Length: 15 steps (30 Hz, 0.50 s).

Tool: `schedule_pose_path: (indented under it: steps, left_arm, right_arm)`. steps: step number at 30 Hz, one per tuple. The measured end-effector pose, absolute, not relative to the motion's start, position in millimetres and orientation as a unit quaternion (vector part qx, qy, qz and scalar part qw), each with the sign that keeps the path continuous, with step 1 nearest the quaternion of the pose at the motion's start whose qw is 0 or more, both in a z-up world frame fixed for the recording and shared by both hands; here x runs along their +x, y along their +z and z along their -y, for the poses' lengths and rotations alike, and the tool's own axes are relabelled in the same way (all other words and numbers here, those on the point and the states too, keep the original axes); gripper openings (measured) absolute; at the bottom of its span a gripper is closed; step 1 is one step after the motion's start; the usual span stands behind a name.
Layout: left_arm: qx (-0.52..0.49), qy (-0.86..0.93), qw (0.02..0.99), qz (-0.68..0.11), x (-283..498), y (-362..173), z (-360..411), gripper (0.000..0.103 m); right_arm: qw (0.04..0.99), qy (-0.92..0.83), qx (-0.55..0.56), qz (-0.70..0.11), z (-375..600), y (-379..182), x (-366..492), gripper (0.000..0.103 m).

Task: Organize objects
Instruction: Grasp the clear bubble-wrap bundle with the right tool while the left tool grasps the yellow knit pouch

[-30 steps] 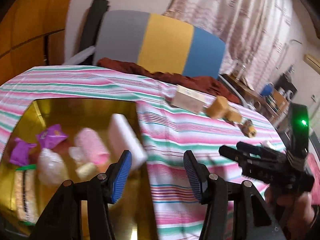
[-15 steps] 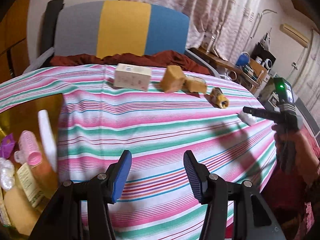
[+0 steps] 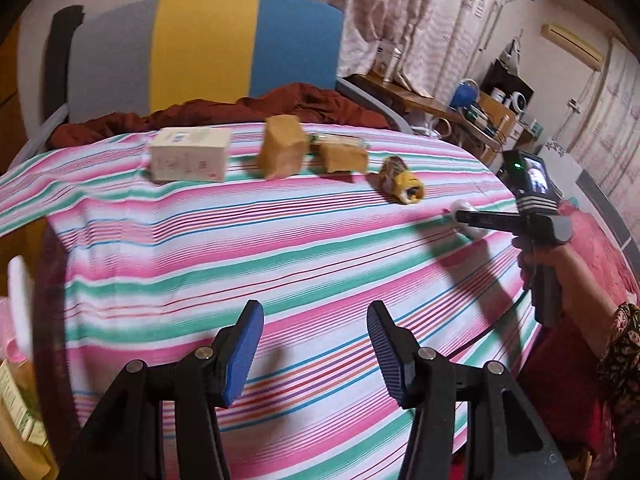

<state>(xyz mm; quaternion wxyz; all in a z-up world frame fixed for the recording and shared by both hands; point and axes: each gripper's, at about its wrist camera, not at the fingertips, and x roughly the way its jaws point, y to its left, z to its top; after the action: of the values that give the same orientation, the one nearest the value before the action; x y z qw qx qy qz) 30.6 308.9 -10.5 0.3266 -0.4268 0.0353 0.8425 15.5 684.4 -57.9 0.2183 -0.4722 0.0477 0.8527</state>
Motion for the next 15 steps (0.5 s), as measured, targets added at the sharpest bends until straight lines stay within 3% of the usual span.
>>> schedule_pose_path:
  steps: [6,11,15]
  left_arm:
    - [-0.417,0.838,0.348,-0.050,26,-6,-350,0.055]
    - [-0.416,0.834,0.359,-0.059,10,-8,-398,0.055]
    - [-0.399,0.842,0.356,-0.068,-3,-10,-435,0.063]
  right_arm:
    - [0.217,0.838,-0.494,-0.081,-695,-67,18,0.038]
    - [0.203,0.844,-0.475,-0.142,-697,-56,27,0.036]
    - [0.201,0.842,-0.475,-0.155,-694,-54,29,0.036]
